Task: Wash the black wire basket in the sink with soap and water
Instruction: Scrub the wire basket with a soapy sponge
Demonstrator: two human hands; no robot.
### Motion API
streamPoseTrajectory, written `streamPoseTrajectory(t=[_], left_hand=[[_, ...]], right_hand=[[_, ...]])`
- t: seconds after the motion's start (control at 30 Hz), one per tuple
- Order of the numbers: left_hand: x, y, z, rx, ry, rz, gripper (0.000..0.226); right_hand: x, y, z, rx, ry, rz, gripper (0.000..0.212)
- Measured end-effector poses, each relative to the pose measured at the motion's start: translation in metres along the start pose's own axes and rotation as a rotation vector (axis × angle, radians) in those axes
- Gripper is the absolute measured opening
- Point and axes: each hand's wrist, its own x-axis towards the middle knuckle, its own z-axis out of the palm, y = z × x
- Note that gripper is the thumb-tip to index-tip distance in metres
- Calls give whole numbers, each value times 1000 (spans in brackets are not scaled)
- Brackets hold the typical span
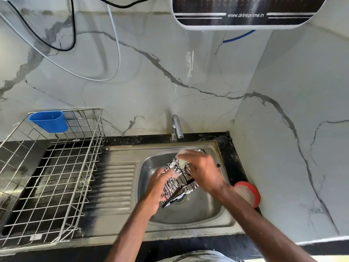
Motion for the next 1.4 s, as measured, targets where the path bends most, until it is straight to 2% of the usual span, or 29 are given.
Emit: streamPoseTrajectory(t=[0.17, 0.3, 0.43, 0.5, 0.67, 0.8, 0.9, 1.07, 1.17, 1.2, 1.33, 1.4], left_hand=[[7, -1, -1, 21, 48, 10, 53], [6, 4, 7, 21, 75, 7, 35], [4, 6, 5, -9, 103, -23, 6], [0, 7, 4, 0, 110, -9, 12], [-3, 5, 2, 10, 124, -12, 15], [1, 5, -6, -22, 146, -56, 33], [5, 6, -16, -55, 119, -84, 22], [16, 11, -34, -160, 136, -71, 53], [17, 18, -44, -154, 111, -32, 95], [15, 19, -47, -125, 92, -18, 103], [12, 24, -58, -137, 26, -14, 98], [10, 25, -60, -165, 28, -44, 100]], right_hand=[[3, 44, -25, -95, 74, 199, 53], [-7, 8, -8, -83, 56, 132, 49], [-16, -10, -2, 7, 24, -32, 61], [-16, 2, -4, 11, 13, -16, 58], [-3, 38, -13, -4, 43, 234, 56], [2, 19, -5, -28, 116, 231, 56], [5, -9, 7, 22, 125, 209, 52], [-2, -55, 32, 86, 9, -21, 52], [-7, -44, 32, 21, 13, -22, 58], [-8, -39, 30, -2, 31, 11, 59], [-12, -23, 21, -80, 185, 186, 51], [-14, -34, 28, -74, 209, 174, 48]])
